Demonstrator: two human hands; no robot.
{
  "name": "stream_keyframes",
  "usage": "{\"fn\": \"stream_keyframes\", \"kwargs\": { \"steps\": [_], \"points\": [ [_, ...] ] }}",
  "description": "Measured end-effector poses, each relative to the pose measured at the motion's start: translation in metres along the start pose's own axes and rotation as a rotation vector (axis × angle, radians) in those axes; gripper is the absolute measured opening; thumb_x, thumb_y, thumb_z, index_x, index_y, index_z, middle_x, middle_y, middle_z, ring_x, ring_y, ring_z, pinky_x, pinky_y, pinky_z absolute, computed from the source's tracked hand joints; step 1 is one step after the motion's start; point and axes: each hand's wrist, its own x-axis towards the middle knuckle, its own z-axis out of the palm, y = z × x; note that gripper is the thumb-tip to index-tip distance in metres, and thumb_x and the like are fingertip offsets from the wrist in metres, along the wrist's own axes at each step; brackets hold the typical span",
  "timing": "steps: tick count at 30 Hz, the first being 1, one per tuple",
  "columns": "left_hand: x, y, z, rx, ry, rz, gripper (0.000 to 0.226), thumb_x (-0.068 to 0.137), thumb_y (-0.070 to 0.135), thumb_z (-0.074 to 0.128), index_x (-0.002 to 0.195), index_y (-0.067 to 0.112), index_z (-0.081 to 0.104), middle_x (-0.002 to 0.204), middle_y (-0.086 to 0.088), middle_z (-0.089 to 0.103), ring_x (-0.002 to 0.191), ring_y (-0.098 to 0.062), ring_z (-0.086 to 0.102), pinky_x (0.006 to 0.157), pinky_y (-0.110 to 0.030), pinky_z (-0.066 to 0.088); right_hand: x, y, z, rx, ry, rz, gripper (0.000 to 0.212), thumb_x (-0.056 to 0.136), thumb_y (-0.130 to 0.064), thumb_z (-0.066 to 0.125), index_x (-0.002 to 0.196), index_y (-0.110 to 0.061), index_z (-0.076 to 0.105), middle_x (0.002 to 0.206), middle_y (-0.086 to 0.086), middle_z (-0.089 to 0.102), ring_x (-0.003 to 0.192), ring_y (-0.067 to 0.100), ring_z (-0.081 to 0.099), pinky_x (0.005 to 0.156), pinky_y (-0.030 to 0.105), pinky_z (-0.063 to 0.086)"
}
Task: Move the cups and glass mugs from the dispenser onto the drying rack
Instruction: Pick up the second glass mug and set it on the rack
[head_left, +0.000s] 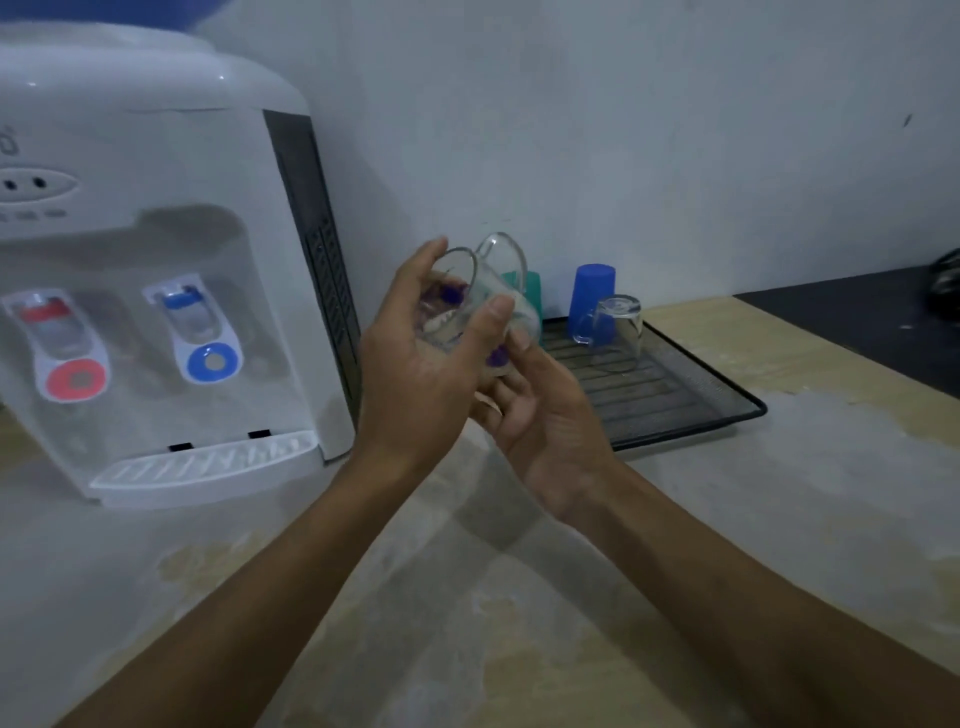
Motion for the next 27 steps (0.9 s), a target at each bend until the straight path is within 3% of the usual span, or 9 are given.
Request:
{"fn": "stream_keyframes", "kwargs": {
  "steps": [3,7,10,12,15,17,21,24,27],
  "points": [
    [0.003,-0.005,0.001,0.012,-0.081,-0.03,0.063,0.09,0.053,0.069,0.144,0.024,0.053,0.121,0.005,0.069,0.107,-0.005,0.071,0.083,-0.023,0.062,0.008,-0.008,-0.01,-0.032,0.048,-0.058,0.054,0.101,-0.034,0.062,0.147,-0.007,0.056,0.151,0.028,0.053,0.123,0.035,0.051,0.107,0.049,0.039],
    [-0.004,-0.02,0.004,-0.054,-0.151,-0.104,0.054,0.092,0.051,0.069,0.137,0.023,0.054,0.124,0.007,0.071,0.114,-0.011,0.07,0.092,-0.04,0.063,0.011,-0.017,-0.019,-0.122,0.045,-0.098,0.051,0.094,-0.034,0.066,0.136,-0.007,0.064,0.128,0.019,0.069,0.117,0.031,0.057,0.101,0.045,0.046],
    [-0.008,-0.03,0.003,-0.042,-0.188,-0.138,0.056,0.091,0.058,0.065,0.135,0.026,0.053,0.126,0.01,0.07,0.117,-0.01,0.069,0.097,-0.043,0.061,0.012,-0.021,-0.021,-0.219,0.066,-0.128,0.056,0.093,-0.032,0.067,0.139,-0.001,0.061,0.134,0.028,0.066,0.115,0.033,0.062,0.098,0.046,0.048],
    [-0.008,-0.038,0.001,-0.018,-0.204,-0.138,0.059,0.09,0.061,0.063,0.135,0.025,0.053,0.124,0.011,0.071,0.117,-0.007,0.068,0.098,-0.04,0.059,0.014,-0.022,-0.023,-0.264,0.086,-0.145,0.049,0.096,-0.029,0.064,0.136,-0.002,0.063,0.128,0.024,0.07,0.111,0.03,0.066,0.092,0.039,0.055],
    [-0.015,-0.052,-0.001,0.005,-0.219,-0.182,0.059,0.093,0.064,0.055,0.138,0.026,0.052,0.116,0.019,0.067,0.113,0.007,0.063,0.094,-0.023,0.054,0.02,-0.027,-0.031,-0.266,0.166,-0.171,0.039,0.094,-0.034,0.068,0.123,-0.008,0.072,0.118,0.016,0.073,0.104,0.026,0.067,0.086,0.035,0.057],
    [-0.026,-0.065,0.001,0.028,-0.216,-0.243,0.053,0.096,0.061,0.052,0.137,0.027,0.053,0.114,0.023,0.063,0.111,0.01,0.059,0.092,-0.02,0.048,0.025,-0.031,-0.04,-0.26,0.253,-0.212,0.049,0.09,-0.038,0.075,0.125,-0.004,0.071,0.12,0.023,0.071,0.103,0.027,0.067,0.089,0.038,0.056],
    [-0.041,-0.094,0.003,0.27,-0.33,-0.334,0.064,0.092,0.052,0.07,0.145,0.025,0.047,0.141,0.004,0.055,0.129,-0.013,0.053,0.105,-0.031,0.046,0.032,-0.037,-0.058,-0.311,0.438,-0.27,0.064,0.083,-0.04,0.08,0.131,0.0,0.066,0.128,0.023,0.071,0.107,0.03,0.071,0.094,0.043,0.058],
    [-0.043,-0.099,0.002,0.375,-0.421,-0.327,0.073,0.092,0.052,0.068,0.153,0.023,0.04,0.151,-0.001,0.048,0.136,-0.018,0.047,0.11,-0.03,0.04,0.033,-0.041,-0.068,-0.335,0.546,-0.282,0.053,0.087,-0.032,0.081,0.127,-0.001,0.068,0.115,0.016,0.075,0.101,0.025,0.073,0.083,0.034,0.061],
    [-0.046,-0.097,0.004,0.43,-0.474,-0.281,0.071,0.096,0.057,0.059,0.155,0.024,0.037,0.153,0.0,0.046,0.139,-0.02,0.045,0.113,-0.033,0.039,0.034,-0.045,-0.074,-0.491,0.609,-0.267,0.045,0.088,-0.03,0.082,0.123,-0.005,0.07,0.117,0.019,0.075,0.098,0.024,0.07,0.091,0.042,0.063]
  ]
}}
